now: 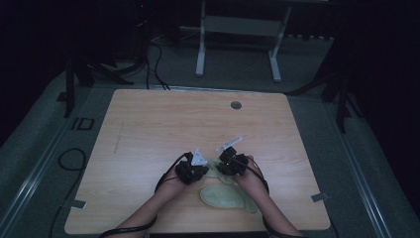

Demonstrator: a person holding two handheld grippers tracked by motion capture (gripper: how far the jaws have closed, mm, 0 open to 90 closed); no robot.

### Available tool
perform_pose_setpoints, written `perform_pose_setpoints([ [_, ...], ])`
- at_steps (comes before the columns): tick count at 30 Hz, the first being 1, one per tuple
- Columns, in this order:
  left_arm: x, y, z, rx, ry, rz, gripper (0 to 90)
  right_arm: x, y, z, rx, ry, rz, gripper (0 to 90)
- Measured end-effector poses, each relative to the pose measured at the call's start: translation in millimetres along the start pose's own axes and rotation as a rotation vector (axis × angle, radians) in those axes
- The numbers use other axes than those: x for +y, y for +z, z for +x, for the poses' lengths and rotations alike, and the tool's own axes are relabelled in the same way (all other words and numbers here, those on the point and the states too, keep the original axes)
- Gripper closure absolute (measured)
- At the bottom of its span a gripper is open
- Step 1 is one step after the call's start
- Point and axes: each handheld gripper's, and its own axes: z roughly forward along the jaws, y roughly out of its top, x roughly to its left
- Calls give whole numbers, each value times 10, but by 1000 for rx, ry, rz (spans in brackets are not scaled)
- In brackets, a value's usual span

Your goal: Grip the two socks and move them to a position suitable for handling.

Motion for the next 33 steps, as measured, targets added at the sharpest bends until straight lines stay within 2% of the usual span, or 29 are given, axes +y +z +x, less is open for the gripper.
perform_pose_setpoints([
  [4, -2, 1, 0, -1, 15, -3, 892, -25, -105, -54, -6, -1, -20, 813],
  [5, 3, 1, 1, -2, 23, 0, 892, -46, -197, -117, 3, 21, -41, 813],
  [11, 12, 1, 11, -9, 31, 8, 892, -118, -391, -349, -32, 85, -66, 812],
  [15, 24, 6, 19, -15, 43, 12, 892, -206, -444, -514, -59, 114, -56, 813],
  [17, 34, 9, 31, -20, 29, 16, 892, -248, -452, -588, -67, 132, -52, 812],
  [22, 64, 32, 15, -12, 57, 22, 892, -351, -417, -738, -74, 169, -24, 805],
  [24, 73, 38, 18, -12, 59, 24, 892, -376, -406, -769, -79, 175, -20, 779],
  [26, 76, 39, 27, -19, 57, 26, 891, -399, -402, -793, -115, 181, -14, 722],
  [30, 76, 39, 36, -22, 57, 26, 891, -441, -460, -844, -129, 201, -28, 718],
  [33, 79, 41, 30, -19, 61, 27, 891, -434, -517, -789, -123, 185, -56, 723],
])
